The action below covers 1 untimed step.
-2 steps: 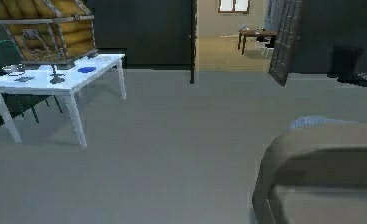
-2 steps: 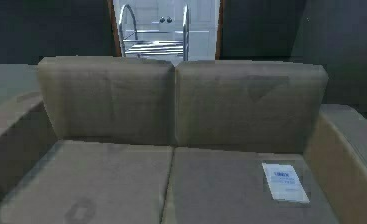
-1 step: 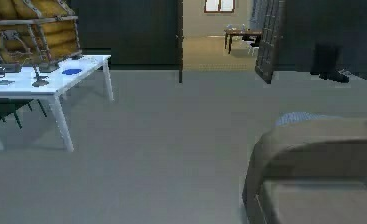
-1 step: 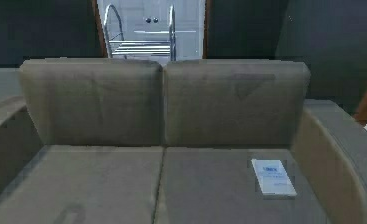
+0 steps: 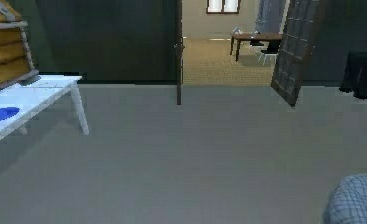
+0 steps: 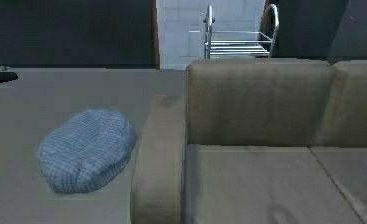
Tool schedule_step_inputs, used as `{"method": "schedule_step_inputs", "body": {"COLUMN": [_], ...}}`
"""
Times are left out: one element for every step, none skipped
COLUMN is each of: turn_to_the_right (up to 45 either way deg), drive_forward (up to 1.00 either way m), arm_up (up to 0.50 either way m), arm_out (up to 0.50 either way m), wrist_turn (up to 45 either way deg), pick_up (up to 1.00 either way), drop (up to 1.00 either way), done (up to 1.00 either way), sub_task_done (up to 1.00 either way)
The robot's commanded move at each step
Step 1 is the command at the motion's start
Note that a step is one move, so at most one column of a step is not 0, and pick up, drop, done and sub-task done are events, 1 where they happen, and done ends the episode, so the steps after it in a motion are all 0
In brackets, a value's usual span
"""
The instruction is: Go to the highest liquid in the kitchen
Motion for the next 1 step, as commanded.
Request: {"method": "schedule_step_inputs", "body": {"turn_to_the_right": [0.0], "drive_forward": [0.35], "arm_up": [0.0], "arm_out": [0.0], "wrist_turn": [0.0], "pick_up": [0.0], "drop": [0.0], "done": [0.0], "sub_task_done": [0.0]}}
